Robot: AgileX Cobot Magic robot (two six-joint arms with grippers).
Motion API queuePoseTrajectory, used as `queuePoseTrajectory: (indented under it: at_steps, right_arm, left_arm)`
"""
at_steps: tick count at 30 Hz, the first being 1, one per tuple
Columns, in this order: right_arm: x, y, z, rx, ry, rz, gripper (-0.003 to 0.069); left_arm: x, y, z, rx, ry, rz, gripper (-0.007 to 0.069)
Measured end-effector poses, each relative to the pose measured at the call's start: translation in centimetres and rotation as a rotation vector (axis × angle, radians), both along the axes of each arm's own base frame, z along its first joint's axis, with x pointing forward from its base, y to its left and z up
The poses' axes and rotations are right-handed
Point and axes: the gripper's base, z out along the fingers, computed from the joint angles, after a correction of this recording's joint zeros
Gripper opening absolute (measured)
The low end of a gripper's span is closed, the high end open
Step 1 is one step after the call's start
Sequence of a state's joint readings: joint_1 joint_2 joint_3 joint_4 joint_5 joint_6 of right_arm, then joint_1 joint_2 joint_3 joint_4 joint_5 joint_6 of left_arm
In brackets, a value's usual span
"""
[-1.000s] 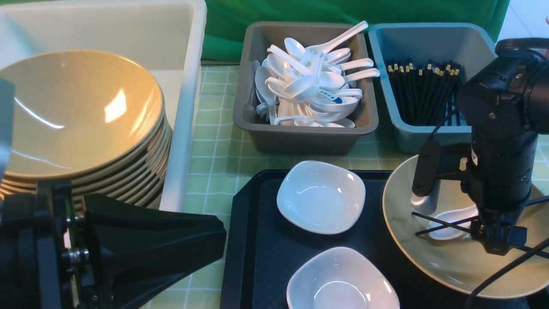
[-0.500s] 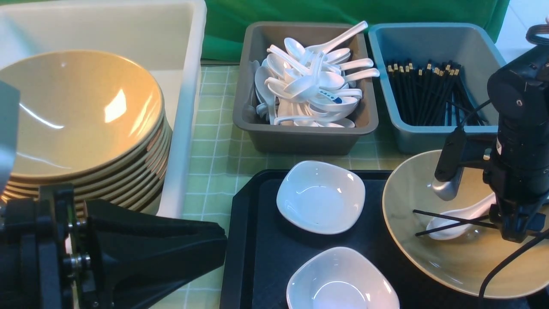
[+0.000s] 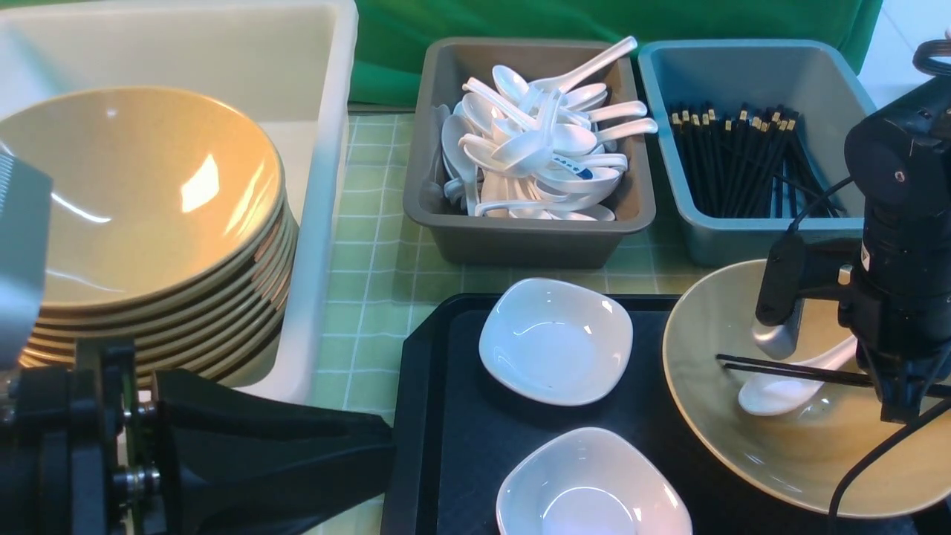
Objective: On green table put chopsticks spoon bowls plates into blue grey white boxes.
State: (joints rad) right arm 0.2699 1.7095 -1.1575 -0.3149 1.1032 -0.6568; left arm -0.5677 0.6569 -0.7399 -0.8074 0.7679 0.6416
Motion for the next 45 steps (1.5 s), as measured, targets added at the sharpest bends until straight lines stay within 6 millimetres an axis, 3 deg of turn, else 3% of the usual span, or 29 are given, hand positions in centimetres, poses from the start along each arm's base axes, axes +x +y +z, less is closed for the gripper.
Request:
queuePoseTrajectory:
  at_steps: [6, 11, 15, 24, 27, 28, 30, 31, 35, 39, 43, 45]
  right_arm:
    - [-0.1, 0.3, 0.3, 0.038, 0.013, 0.009, 0.0063]
    - [-0.1, 1.3, 2.0, 0.184, 0.045, 0.016, 0.0062]
    - [1.1, 0.8, 3.8, 0.351, -0.003, -0.041, 0.0060]
    - [4.9, -4.0, 8.5, 0.785, -0.188, -0.326, 0.0060]
    - [6.8, -5.4, 9.2, 0.912, -0.239, -0.474, 0.0060]
    - [8.3, -6.1, 9.5, 0.991, -0.271, -0.572, 0.0060]
    - [11.2, -6.9, 9.3, 1.097, -0.322, -0.726, 0.0060]
    - [11.7, -7.0, 9.2, 1.113, -0.332, -0.743, 0.0060]
    - [16.6, -8.1, 6.9, 1.256, -0.407, -0.999, 0.0062]
    - [18.8, -9.1, 4.2, 1.261, -0.458, -1.132, 0.0093]
    - [19.7, -10.2, 1.6, 1.237, -0.463, -1.199, 0.0194]
    - [19.8, -10.8, 0.6, 1.226, -0.454, -1.224, 0.0290]
  left_arm:
    - [0.0, 0.0, 0.0, 0.003, 0.003, -0.005, -0.0002]
    - [0.0, 0.0, 0.0, 0.001, 0.001, -0.002, -0.0002]
    - [0.3, 0.0, 0.3, -0.025, -0.020, 0.031, -0.0002]
    - [1.5, -0.5, 1.0, -0.110, -0.082, 0.071, -0.0002]
    - [2.2, -1.1, 0.8, -0.101, -0.094, 0.052, -0.0002]
    - [2.7, -1.4, 0.6, -0.093, -0.092, 0.045, -0.0002]
    - [3.6, -2.0, 0.1, -0.091, -0.072, 0.040, -0.0002]
    - [3.7, -2.1, 0.1, -0.088, -0.071, 0.040, -0.0002]
    - [5.0, -3.1, -0.7, -0.111, 0.007, 0.044, -0.0002]
    - [5.4, -3.5, -0.8, -0.150, 0.055, 0.054, -0.0002]
    - [5.4, -3.5, -0.6, -0.181, 0.076, 0.060, -0.0002]
    - [5.4, -3.6, -0.6, -0.190, 0.083, 0.059, -0.0002]
